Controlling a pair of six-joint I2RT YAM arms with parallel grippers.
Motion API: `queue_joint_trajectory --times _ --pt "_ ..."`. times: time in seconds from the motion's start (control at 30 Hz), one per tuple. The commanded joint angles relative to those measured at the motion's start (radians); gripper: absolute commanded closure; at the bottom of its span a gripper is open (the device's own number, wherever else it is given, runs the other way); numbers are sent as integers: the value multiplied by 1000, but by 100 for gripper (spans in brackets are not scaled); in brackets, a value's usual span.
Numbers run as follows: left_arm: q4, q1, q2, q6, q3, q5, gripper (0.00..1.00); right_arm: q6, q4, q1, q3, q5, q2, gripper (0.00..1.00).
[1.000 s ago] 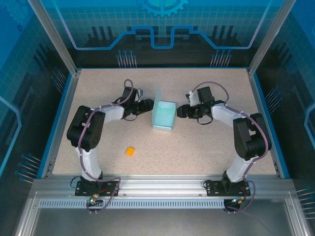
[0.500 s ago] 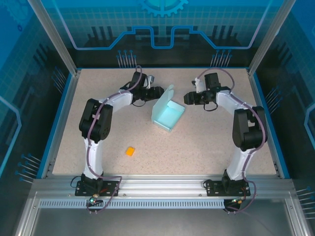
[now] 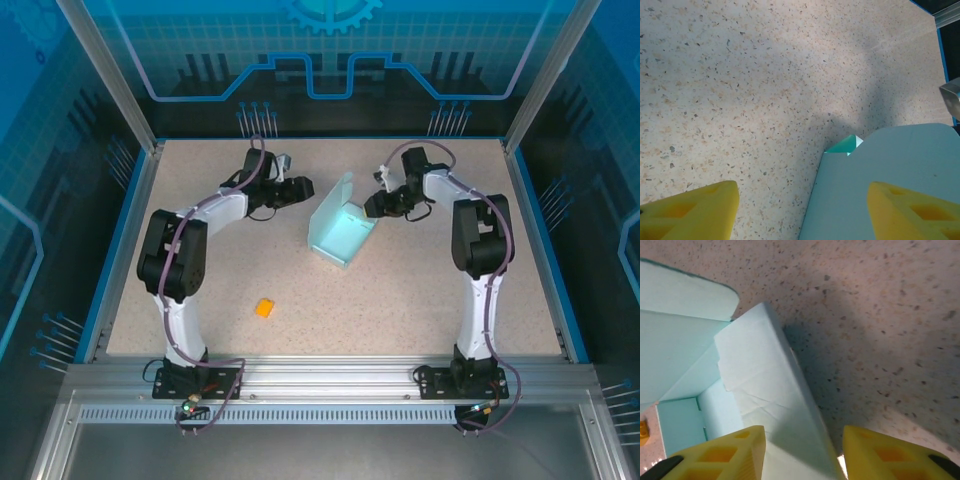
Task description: Fold the paper box
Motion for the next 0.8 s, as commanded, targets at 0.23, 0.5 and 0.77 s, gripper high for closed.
queue_joint_trajectory --times 0.23,0.5,0.77 --pt "35 24 -62 10 -76 16 30 -55 -105 39 74 -24 54 63" --pt "45 28 -77 6 -111 6 30 -68 -108 62 51 -35 29 63" --pt "44 28 -86 16 -131 -9 30 -63 -96 86 17 -49 2 61"
